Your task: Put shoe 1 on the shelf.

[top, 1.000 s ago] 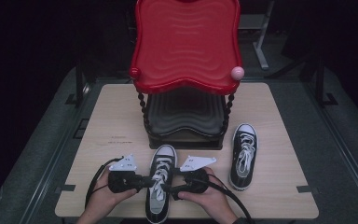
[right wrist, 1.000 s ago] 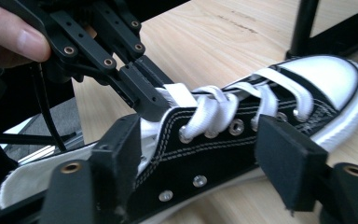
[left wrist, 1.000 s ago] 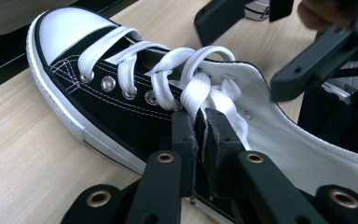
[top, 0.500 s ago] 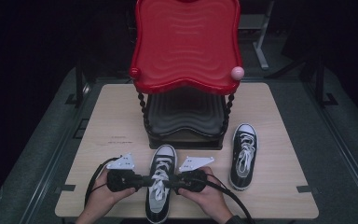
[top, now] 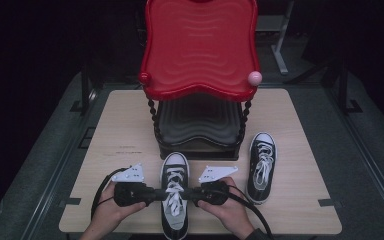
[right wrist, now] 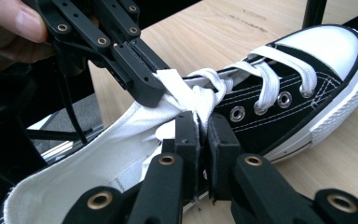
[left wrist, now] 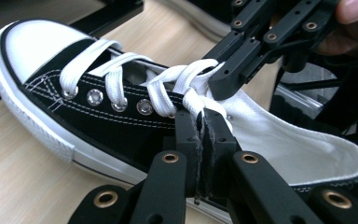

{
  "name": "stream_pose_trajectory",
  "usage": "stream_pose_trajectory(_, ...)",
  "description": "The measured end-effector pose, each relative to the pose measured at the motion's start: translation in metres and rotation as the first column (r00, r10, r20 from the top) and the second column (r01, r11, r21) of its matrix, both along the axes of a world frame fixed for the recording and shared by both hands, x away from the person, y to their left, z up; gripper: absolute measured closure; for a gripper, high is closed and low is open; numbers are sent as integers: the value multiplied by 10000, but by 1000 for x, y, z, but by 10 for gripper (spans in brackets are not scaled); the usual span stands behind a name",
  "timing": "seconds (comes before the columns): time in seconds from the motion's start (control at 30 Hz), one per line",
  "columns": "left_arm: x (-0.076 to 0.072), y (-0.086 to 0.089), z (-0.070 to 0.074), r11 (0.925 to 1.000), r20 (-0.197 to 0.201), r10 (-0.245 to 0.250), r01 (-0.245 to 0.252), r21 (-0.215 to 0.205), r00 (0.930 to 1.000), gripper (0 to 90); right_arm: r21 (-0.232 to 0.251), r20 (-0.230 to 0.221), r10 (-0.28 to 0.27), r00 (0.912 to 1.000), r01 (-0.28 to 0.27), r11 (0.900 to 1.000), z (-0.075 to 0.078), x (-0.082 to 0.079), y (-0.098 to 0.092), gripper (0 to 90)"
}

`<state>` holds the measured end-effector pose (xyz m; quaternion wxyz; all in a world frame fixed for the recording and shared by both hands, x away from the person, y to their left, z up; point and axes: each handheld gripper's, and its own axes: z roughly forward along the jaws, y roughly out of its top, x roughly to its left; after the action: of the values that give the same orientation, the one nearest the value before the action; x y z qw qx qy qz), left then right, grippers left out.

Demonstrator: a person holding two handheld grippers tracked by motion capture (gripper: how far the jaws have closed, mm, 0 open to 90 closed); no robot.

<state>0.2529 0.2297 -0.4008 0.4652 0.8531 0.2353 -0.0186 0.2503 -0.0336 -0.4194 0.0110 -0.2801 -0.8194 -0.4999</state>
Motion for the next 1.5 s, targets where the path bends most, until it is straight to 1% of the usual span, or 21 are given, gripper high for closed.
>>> stream_pose_trajectory(0.27, -7, -9, 17, 9988, 145, -308, 313, -382, 9994, 859, 75, 338, 203, 9992, -205, 9998, 20, -10, -15, 841)
stream_pose_trajectory(0.33, -9, -12, 21, 9981, 224, -384, 395, -474, 9990, 859, 107, 411, 232, 9989, -237, 9997, 24, -12, -19, 842)
stream_pose_trajectory(0.37, -9, -12, 21, 9981, 224, -384, 395, -474, 9990, 858, 107, 411, 232, 9989, -237, 9997, 24, -12, -19, 842)
stream_pose_trajectory(0.43, -9, -15, 29, 9970, 369, -519, 539, -553, 9980, 858, 188, 576, 293, 9979, -304, 9994, 32, -13, -25, 842)
stream_pose_trajectory(0.57, -8, -19, 39, 9959, 605, -599, 637, -639, 9964, 858, 293, 769, 247, 9967, -271, 9992, 41, -14, -30, 842)
stream_pose_trajectory(0.63, -8, -21, 45, 9948, 704, -582, 637, -794, 9958, 859, 291, 907, 243, 9956, -270, 9992, 47, -14, -33, 842)
stream_pose_trajectory(0.8, -1, -24, 60, 9939, 1117, -570, 670, -874, 9921, 859, 453, 1242, 109, 9922, -166, 9988, 63, -11, -39, 843)
stream_pose_trajectory(0.93, 9, -26, 70, 9947, 1469, -354, 491, -905, 9885, 861, 554, 1563, -57, 9877, -30, 9985, 73, -1, -41, 844)
stream_pose_trajectory(1.07, 25, -26, 77, 9949, 1675, -43, 211, -987, 9859, 866, 622, 1785, -272, 9836, 164, 9979, 80, 14, -41, 845)
stream_pose_trajectory(1.1, 25, -26, 77, 9949, 1675, -43, 211, -987, 9859, 867, 638, 1844, -346, 9822, 232, 9977, 82, 18, -40, 845)
stream_pose_trajectory(1.13, 34, -27, 81, 9958, 1819, 178, -10, -919, 9832, 868, 636, 1906, -393, 9809, 276, 9976, 83, 23, -39, 846)
stream_pose_trajectory(1.3, 55, -27, 87, 9942, 2058, 709, -524, -941, 9760, 871, 572, 2186, -731, 9731, 620, 9964, 91, 49, -34, 849)
stream_pose_trajectory(1.4, 68, -27, 89, 9914, 2276, 1124, -938, -910, 9672, 873, 519, 2341, -919, 9678, 820, 9953, 94, 64, -30, 851)
stream_pose_trajectory(1.5, 81, -27, 91, 9868, 2578, 1554, -1375, -860, 9536, 873, 405, 2560, -1177, 9595, 1110, 9930, 97, 79, -24, 852)
